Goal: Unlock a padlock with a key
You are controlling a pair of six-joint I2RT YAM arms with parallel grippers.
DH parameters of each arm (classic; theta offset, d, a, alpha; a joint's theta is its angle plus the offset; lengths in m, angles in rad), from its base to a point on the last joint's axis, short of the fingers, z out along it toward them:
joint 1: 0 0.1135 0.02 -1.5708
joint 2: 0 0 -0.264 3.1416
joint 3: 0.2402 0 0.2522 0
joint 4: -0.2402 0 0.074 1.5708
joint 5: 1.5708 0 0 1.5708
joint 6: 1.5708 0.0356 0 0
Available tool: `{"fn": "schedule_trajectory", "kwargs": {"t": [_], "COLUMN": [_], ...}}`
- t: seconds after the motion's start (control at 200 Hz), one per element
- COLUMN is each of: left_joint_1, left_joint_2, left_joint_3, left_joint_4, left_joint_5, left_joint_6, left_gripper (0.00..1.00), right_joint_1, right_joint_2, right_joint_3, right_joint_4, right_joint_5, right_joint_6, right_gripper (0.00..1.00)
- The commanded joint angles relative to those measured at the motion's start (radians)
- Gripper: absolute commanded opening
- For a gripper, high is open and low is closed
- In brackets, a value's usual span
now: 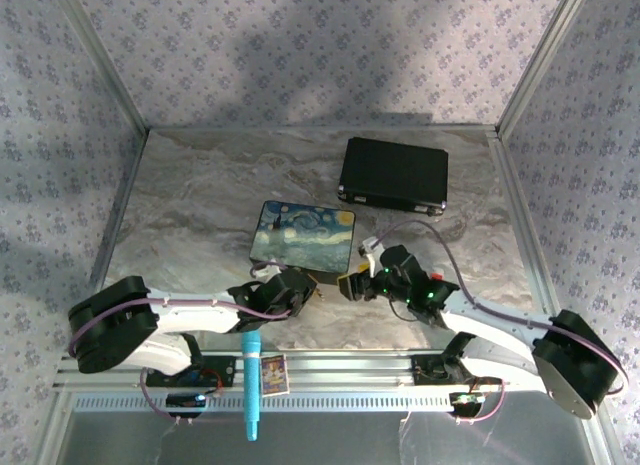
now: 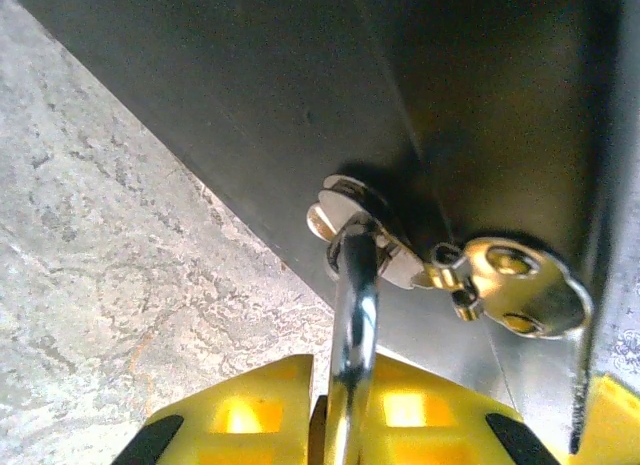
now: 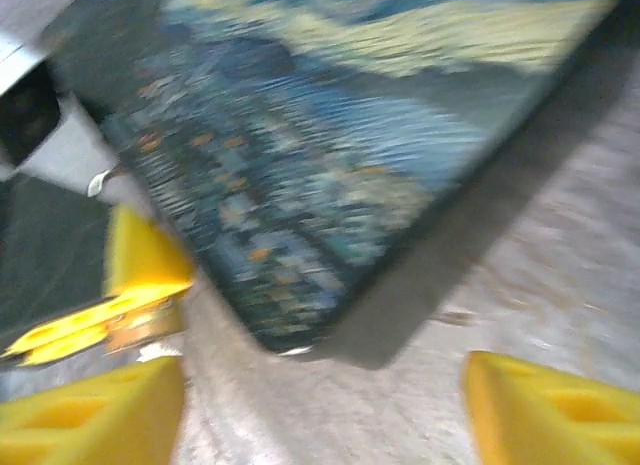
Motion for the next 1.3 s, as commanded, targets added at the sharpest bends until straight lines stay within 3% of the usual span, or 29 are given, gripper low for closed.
{"fn": "schedule_trajectory", "kwargs": {"t": [0.0,0.19,0.385,0.465,0.685,0.825,1.294], "left_joint_1": [-0.007,-0.008,0.009,0.028,0.054,0.059,-0.002], "left_joint_2": [0.023,0.011,-0.033,-0.044,-0.006,0.025,0.216], "left_joint_3": [0.025,0.073,0.101,0.113,0.200,0.221,0.317], "left_joint_4": [-0.049,-0.181,-0.325,-0.400,-0.738,-0.836,-0.818], "left_joint_5": [-0.011,-0.023,-0.016,0.000,-0.086,-0.140,-0.167], "left_joint_6": [0.018,0.085,0.216,0.292,0.475,0.518,0.566], "left_gripper": [0.00,0.00,0.00,0.00,0.00,0.09,0.31], "right_joint_1": [-0.069,-0.122,-0.118,-0.119,-0.119,-0.120,-0.111], "right_joint_2": [0.040,0.244,0.453,0.491,0.515,0.527,0.554], "right_joint_3": [0.118,0.305,0.436,0.441,0.418,0.423,0.445], "right_joint_4": [-0.176,-0.212,-0.330,-0.354,-0.350,-0.355,-0.373], "right_joint_5": [0.148,-0.005,0.024,0.051,0.053,0.044,0.037], "right_joint_6": [0.116,0.125,0.123,0.129,0.142,0.142,0.149], "right_gripper": [0.87,0.89,0.77,0.75,0.74,0.74,0.74]}}
